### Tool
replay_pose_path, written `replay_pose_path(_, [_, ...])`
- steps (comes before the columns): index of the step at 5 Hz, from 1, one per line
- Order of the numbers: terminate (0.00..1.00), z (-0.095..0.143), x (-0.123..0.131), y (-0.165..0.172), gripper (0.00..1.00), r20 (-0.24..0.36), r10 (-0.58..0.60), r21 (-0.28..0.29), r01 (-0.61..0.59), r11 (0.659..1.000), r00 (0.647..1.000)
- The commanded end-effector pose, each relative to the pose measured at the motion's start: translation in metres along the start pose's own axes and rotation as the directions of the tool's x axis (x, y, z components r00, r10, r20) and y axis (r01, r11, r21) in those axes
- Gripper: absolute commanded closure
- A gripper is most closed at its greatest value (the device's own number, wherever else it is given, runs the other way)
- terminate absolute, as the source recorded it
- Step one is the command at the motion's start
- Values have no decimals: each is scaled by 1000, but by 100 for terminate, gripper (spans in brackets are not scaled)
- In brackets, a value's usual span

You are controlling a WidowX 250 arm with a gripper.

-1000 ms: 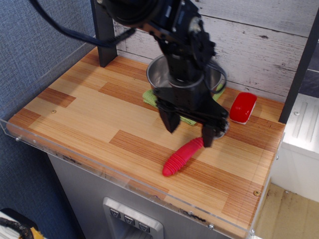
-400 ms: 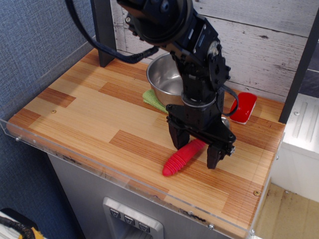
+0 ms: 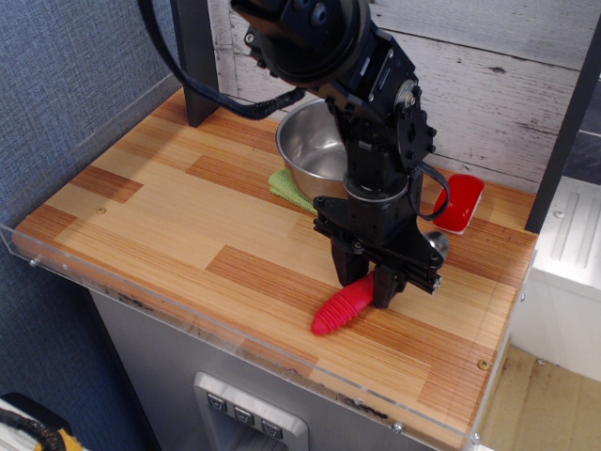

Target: Move the spoon to the far left in front

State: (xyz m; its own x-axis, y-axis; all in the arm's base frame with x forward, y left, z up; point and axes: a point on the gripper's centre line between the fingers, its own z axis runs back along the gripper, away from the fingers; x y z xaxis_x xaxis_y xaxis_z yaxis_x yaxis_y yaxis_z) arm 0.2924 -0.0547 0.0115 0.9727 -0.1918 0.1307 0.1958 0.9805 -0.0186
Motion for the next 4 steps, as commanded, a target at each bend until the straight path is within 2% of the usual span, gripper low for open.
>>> replay_pose_path(1, [0,19,8,-6,100,62,-7,7,7,1000,998])
replay_pose_path(2, [0,54,17,-20,100,148,-62,-17,65,998,987])
replay_pose_path(3, [0,84,21,-22,100,267,-77,-96,106,990,961])
replay_pose_path(4, [0,105,16,-2,100,299,-41,-16,48,999,953])
